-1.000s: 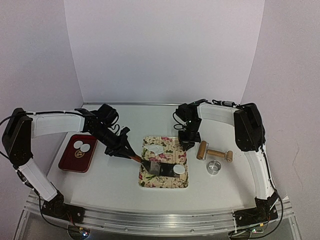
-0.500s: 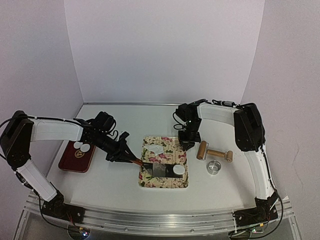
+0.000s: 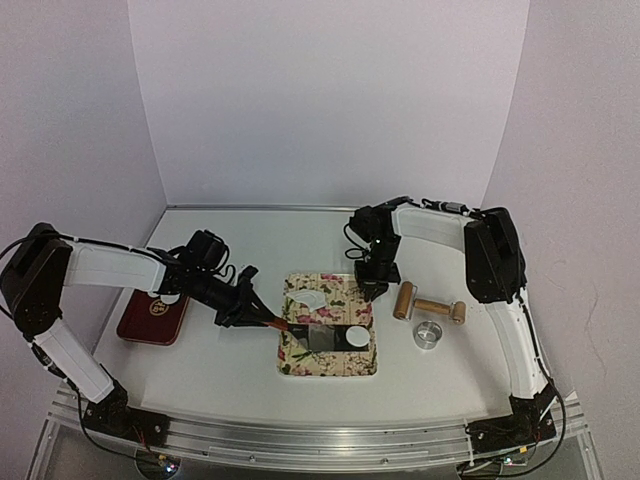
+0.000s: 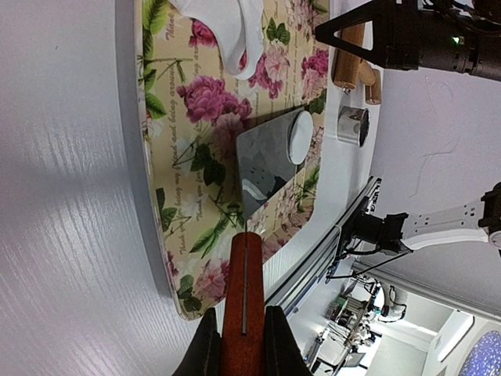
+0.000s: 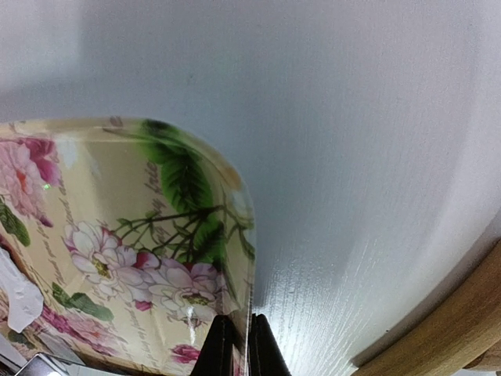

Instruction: Roll out the dumpling wrappers from the dough

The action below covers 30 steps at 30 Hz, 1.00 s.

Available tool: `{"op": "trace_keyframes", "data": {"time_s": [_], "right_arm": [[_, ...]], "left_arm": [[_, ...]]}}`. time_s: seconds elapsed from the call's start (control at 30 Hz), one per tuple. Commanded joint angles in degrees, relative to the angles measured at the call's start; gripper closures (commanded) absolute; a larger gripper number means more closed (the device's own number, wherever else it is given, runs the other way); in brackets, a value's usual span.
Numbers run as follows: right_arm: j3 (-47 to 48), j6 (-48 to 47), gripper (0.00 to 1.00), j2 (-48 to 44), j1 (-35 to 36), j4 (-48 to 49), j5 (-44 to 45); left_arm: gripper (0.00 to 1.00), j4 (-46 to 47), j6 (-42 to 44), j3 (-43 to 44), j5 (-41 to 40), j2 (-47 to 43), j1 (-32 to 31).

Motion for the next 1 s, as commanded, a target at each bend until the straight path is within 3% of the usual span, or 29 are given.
{"op": "trace_keyframes", "data": {"time_s": [0.0,0.27,0.53,0.97], "right_arm": [[1.88,-2.15,1.0,2.17,0.49,-4.89,3.15],[2.8,-2.56,1.0,2.88,0.49,-5.18,3.37],[5.33,-2.05,1.0,4.04,0.05,-6.54,5.08],[6.63,-1.35,1.0,4.59,-2.72,-6.6,5.39]], "left_arm": [[1.0,5.87,-1.95,-1.43,2.57,-1.52,1.56],[1.0,6.8,-6.6,-4.07,5.36,-8.48,5.26],[1.0,-4.44,-5.46,1.01,3.66,-15.0,9.05],[1.0,-22.89,-0.99,5.26,-1.8,-23.79,27.77]]}}
